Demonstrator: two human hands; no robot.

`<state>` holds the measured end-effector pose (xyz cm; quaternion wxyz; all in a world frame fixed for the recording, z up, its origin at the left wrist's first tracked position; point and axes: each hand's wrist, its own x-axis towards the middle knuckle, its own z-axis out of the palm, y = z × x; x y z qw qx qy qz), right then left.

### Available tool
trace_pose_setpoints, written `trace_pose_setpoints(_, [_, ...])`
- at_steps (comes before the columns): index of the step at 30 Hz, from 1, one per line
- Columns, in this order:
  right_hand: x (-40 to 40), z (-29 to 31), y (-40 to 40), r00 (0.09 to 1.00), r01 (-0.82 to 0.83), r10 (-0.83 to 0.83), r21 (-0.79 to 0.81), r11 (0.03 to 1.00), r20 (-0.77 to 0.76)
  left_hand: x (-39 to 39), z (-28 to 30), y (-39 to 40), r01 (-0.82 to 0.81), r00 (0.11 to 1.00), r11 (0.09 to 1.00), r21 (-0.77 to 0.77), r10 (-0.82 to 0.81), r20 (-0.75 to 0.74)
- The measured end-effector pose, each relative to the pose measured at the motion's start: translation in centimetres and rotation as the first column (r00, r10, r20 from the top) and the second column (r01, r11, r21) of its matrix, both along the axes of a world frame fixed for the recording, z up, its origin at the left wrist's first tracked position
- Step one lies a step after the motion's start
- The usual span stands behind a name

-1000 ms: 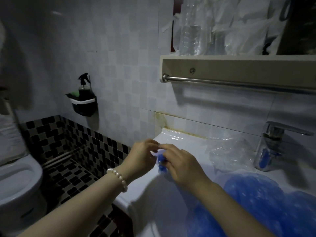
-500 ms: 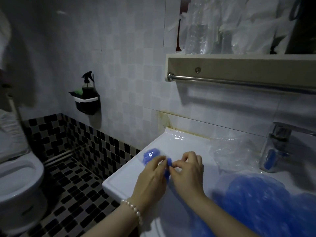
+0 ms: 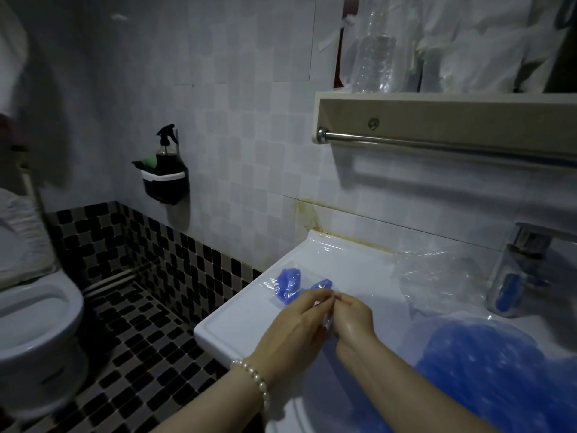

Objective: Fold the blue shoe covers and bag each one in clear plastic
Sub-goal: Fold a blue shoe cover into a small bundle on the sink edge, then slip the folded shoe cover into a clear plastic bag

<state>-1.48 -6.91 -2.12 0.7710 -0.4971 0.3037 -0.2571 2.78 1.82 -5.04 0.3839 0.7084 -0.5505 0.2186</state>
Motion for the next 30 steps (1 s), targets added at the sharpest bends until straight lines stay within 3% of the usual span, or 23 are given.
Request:
trace_pose_setpoints(2, [-0.3, 0.0, 0.3, 0.999, -0.005, 0.001, 0.101, 0.995, 0.041, -0.1, -0.1, 0.2, 0.054, 0.999, 0.998, -0.039, -0.054, -0.008])
trace_pose_setpoints(4, [-0.3, 0.2, 0.0, 0.997, 0.029, -0.034, 0.083, 0.996, 0.070, -0.3, -0.3, 0.8, 0.078, 0.996, 0.991, -0.113, -0.082, -0.025])
trace_pose_setpoints(6, [-0.1, 0.7, -0.8, 0.992, 0.094, -0.099, 0.058, 0.994, 0.083, -0.3, 0.0, 1.4, -0.050, 0.991, 0.968, -0.246, 0.017, -0.134])
trace_pose_setpoints(7, [0.0, 1.0, -1.2, 0.989, 0.120, -0.124, 0.046, 0.992, 0.084, 0.0, 0.1, 1.5, -0.176, 0.961, 0.933, -0.313, 0.094, -0.259])
trace_pose_setpoints(8, [0.2, 1.2, -1.6, 0.985, 0.139, -0.141, 0.035, 0.990, 0.099, 0.3, 0.5, 1.4, -0.283, 0.877, 0.903, -0.323, 0.107, -0.469])
trace_pose_setpoints(9, [0.3, 1.3, -1.9, 0.982, 0.144, -0.146, 0.026, 0.989, 0.124, 0.5, 1.2, 1.3, -0.331, 0.712, 0.899, -0.287, 0.039, -0.701])
trace_pose_setpoints(10, [0.4, 1.4, -2.1, 0.980, 0.136, -0.137, 0.018, 0.991, 0.147, 0.9, 1.6, 1.0, -0.321, 0.479, 0.915, -0.244, -0.065, -0.875])
trace_pose_setpoints(11, [0.4, 1.4, -2.2, 0.978, 0.131, -0.130, 0.005, 0.991, 0.162, 1.2, 1.9, 0.7, -0.283, 0.261, 0.928, -0.242, -0.169, -0.951])
trace_pose_setpoints(12, [0.5, 1.2, -2.3, 0.978, 0.134, -0.130, -0.013, 0.991, 0.161, 1.4, 2.1, 0.5, -0.250, 0.113, 0.927, -0.281, -0.260, -0.959])
trace_pose_setpoints(13, [0.5, 1.0, -2.2, 0.979, 0.138, -0.132, -0.031, 0.990, 0.158, 1.3, 2.3, 0.2, -0.223, 0.032, 0.914, -0.339, -0.340, -0.940])
trace_pose_setpoints(16, [0.5, 0.2, -1.8, 0.983, 0.142, -0.121, -0.149, 0.979, 0.140, 1.3, 2.1, 0.2, -0.178, 0.013, 0.864, -0.471, -0.477, -0.879])
trace_pose_setpoints(20, [0.3, -0.9, -0.8, 0.989, 0.085, -0.039, -0.343, 0.935, 0.141, 1.4, 2.0, 0.9, -0.209, -0.004, 0.830, -0.517, -0.529, -0.848])
trace_pose_setpoints(26, [0.7, -2.1, -0.9, 0.989, 0.077, -0.018, -0.405, 0.911, 0.147, 0.9, 2.4, 1.0, -0.220, 0.052, 0.848, -0.483, -0.484, -0.874])
trace_pose_setpoints(30, [0.8, -2.5, -1.1, 0.989, 0.069, 0.003, -0.488, 0.870, 0.145, 0.8, 2.4, 0.9, -0.234, 0.022, 0.834, -0.499, -0.509, -0.861])
